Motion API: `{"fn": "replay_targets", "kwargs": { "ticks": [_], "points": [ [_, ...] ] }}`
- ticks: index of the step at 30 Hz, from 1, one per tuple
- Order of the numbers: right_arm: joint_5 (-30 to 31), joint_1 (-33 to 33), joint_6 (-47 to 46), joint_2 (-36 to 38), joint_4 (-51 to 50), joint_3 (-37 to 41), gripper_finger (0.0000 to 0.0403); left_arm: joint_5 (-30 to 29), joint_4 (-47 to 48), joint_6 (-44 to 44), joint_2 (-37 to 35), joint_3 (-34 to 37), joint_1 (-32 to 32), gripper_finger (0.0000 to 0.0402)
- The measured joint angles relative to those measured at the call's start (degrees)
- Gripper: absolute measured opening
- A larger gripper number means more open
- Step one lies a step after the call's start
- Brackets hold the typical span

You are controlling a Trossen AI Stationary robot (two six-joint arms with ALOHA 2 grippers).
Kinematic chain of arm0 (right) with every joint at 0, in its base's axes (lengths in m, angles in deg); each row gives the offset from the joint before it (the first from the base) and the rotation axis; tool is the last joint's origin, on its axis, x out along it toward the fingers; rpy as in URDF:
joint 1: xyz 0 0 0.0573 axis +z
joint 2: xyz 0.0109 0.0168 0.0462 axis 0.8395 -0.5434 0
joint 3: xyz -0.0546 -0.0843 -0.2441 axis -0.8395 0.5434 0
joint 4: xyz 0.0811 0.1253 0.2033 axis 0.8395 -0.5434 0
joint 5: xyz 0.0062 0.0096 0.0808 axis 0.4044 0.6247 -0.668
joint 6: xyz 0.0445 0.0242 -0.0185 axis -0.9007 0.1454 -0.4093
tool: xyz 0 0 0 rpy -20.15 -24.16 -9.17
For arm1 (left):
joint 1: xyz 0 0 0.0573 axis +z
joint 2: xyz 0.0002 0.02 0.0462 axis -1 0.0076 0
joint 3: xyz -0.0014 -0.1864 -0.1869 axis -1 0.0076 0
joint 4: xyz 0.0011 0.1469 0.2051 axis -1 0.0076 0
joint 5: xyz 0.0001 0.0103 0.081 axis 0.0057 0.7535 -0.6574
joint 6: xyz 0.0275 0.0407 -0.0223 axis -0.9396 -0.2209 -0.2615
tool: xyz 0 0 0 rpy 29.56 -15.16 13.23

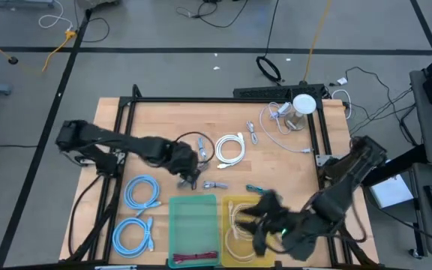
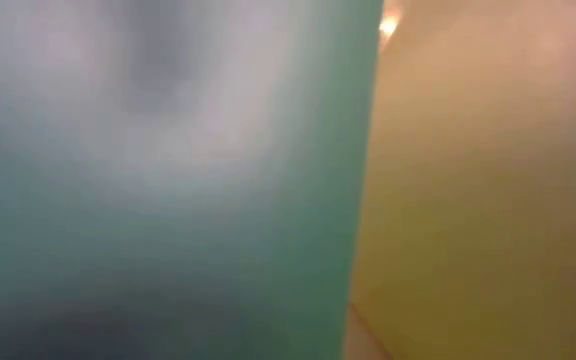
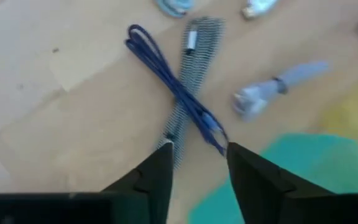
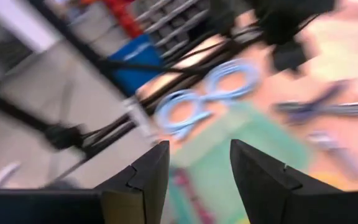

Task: Pick & Place USB Port
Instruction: Put the violet USB cable into the green bin

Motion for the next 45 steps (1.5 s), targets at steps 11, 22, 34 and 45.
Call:
{"fn": "replay_targets", "kwargs": {
  "ticks": [11,22,34,45],
  "points": [
    [6.26,-1.52,-10.26,1.61,-14.13,1.43,0.0164,6.69,-4.22,-11.13,11.15,0.04,8.80,0.0213],
    [-1.04,-4.34,-7.62,1.41,-3.87,9.98,0.0164,8.32,-9.74,-11.45,15.29,0.05,10.18,0.0214],
    [-0.21,-4.78,1.63,1.44,5.13,10.38,0.0164,7.58,-8.60,-10.93,18.14,0.04,10.14,0.0210],
    [0.73,-5.13,5.69,1.44,9.40,10.38,0.0164,9.55,-9.35,-13.13,18.31,0.04,9.96,0.0022]
  ]
}}
